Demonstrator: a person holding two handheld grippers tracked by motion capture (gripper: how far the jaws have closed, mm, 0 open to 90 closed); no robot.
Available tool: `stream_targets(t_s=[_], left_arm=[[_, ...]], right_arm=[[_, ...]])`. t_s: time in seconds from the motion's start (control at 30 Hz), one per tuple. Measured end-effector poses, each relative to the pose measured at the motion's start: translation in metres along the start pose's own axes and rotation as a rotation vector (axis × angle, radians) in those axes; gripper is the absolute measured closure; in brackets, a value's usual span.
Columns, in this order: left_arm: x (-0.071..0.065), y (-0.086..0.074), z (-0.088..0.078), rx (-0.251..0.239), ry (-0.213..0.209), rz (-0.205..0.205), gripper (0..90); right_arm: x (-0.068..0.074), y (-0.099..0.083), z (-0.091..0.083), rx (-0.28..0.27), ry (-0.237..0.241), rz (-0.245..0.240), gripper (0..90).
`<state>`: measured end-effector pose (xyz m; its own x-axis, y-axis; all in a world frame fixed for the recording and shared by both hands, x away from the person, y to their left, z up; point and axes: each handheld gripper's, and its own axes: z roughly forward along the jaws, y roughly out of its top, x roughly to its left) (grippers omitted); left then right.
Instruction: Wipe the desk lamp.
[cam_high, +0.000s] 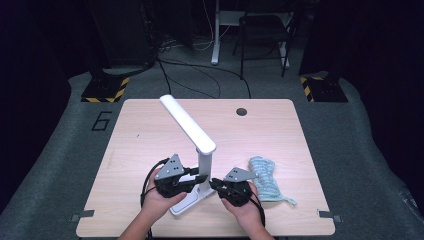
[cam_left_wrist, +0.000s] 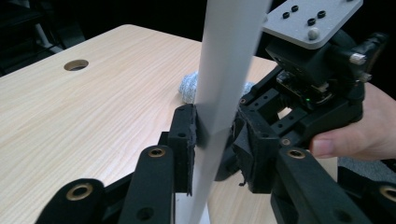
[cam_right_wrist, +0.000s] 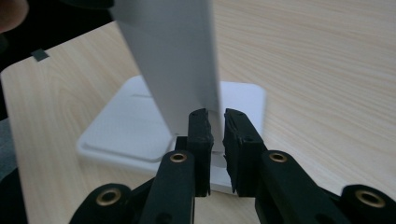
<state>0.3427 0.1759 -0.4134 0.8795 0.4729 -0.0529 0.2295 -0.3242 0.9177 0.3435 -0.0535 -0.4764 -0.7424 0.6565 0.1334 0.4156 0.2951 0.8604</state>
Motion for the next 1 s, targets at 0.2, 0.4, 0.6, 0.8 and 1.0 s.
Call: stream_targets(t_s=[0.2,0.4,0.6,0.8,1.0], left_arm=[[0.000,0.001,0.003,0.001,0.018,0.017,69.6],[0.002,0.001,0.006,-0.009,0.033,0.015,69.7],[0.003,0.001,0.006,-0.021,0.054,-0.008,64.4],[0.010,-0.005,-0.001,-0.013,0.064,-0.036,51.5],[0.013,-0.009,-0.005,-0.020,0.066,-0.055,46.7]], right_arm=[[-0.002,0.001,0.000,-0.022,0.015,0.015,74.8],[0.004,0.001,-0.002,-0.029,0.046,0.011,61.0],[0.013,0.008,0.008,-0.020,-0.005,-0.053,47.8],[0.007,0.014,0.014,-0.012,0.016,-0.070,47.8],[0.007,0.019,0.016,-0.029,0.015,-0.089,45.7]])
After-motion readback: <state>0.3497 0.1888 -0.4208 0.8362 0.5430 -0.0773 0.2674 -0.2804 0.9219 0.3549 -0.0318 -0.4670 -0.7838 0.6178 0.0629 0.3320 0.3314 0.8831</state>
